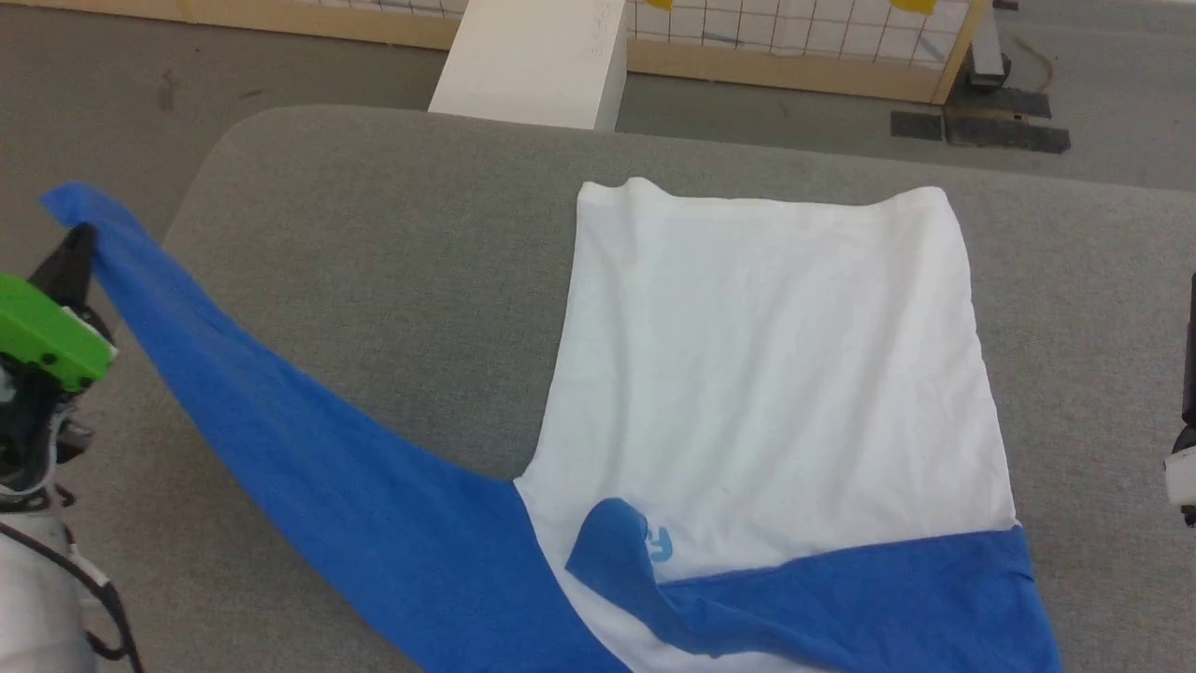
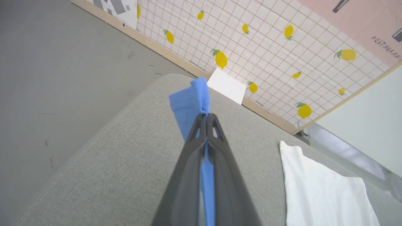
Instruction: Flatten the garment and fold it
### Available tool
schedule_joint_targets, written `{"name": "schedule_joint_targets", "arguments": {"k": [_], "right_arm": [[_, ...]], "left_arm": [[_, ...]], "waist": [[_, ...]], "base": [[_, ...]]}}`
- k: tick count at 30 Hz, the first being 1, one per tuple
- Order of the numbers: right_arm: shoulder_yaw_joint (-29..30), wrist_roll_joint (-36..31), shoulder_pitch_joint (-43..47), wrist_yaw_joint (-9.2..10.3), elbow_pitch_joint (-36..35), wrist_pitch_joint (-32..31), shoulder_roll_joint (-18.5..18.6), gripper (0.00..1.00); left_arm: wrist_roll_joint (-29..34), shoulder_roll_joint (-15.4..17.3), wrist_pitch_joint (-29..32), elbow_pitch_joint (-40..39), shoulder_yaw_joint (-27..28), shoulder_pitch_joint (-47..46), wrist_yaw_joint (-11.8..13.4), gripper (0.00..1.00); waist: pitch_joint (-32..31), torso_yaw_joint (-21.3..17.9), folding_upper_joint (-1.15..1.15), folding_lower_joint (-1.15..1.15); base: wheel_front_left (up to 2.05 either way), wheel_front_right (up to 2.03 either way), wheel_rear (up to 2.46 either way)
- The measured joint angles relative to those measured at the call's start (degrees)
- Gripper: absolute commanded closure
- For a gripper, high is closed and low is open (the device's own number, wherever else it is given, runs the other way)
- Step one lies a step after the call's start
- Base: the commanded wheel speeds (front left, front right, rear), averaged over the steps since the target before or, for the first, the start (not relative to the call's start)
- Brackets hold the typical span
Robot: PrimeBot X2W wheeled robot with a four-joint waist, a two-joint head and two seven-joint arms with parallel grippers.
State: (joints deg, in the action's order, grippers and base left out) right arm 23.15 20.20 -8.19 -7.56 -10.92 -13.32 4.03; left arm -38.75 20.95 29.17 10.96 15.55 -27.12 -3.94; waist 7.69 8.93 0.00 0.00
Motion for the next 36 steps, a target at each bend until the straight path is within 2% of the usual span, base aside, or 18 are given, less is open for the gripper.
{"name": "schedule_joint_targets", "arguments": {"k": [4, 9, 16, 20, 25, 26, 36], "right_arm": [[0.4, 0.0, 0.5, 0.0, 0.4, 0.4, -0.3, 0.0], [0.8, 0.0, 1.4, 0.0, 0.8, 0.6, -0.8, 0.0], [0.7, 0.1, 1.5, 0.0, 0.9, 0.6, -1.0, 0.0], [0.4, 0.2, 1.5, 0.0, 1.0, 0.6, -1.0, 0.0], [-0.2, 0.5, 1.4, 0.0, 1.3, 0.6, -1.1, 0.0], [-0.2, 0.6, 1.2, 0.0, 1.5, 0.7, -1.1, 0.0], [-0.1, 1.0, 0.5, 0.0, 2.1, 1.2, -1.1, 0.0]], "left_arm": [[-2.2, -4.1, 1.4, -5.6, -4.6, 1.1, -1.3, 1.0], [-2.4, -11.0, 3.8, -11.7, -14.9, 1.3, -2.1, 1.0], [-2.5, -16.8, 4.1, -9.3, -29.5, 0.3, -2.7, 1.0], [-4.0, -17.5, 2.4, -5.0, -38.8, -1.5, -3.1, 1.0], [-9.4, -17.8, -3.1, -0.9, -49.0, -3.8, -3.1, 1.0], [-12.1, -17.8, -6.3, 0.8, -55.3, -6.4, -3.1, 1.0], [-21.0, -17.9, -13.1, 6.2, -73.9, -13.2, -3.1, 1.0]], "waist": [[-1.7, 0.1, 0.0, 0.0], [-3.3, 0.3, 0.0, 0.0], [-3.6, -1.1, 0.0, 0.0], [-3.0, -2.9, 0.0, 0.0], [-2.0, -5.3, 0.0, 0.0], [-1.1, -6.9, 0.0, 0.0], [2.4, -11.0, 0.0, 0.0]], "base": [[0.0, 0.0, 0.0], [0.0, 0.0, 0.0], [0.0, 0.0, 0.0], [0.0, 0.0, 0.0], [0.0, 0.0, 0.0], [0.0, 0.0, 0.0], [0.0, 0.0, 0.0]]}}
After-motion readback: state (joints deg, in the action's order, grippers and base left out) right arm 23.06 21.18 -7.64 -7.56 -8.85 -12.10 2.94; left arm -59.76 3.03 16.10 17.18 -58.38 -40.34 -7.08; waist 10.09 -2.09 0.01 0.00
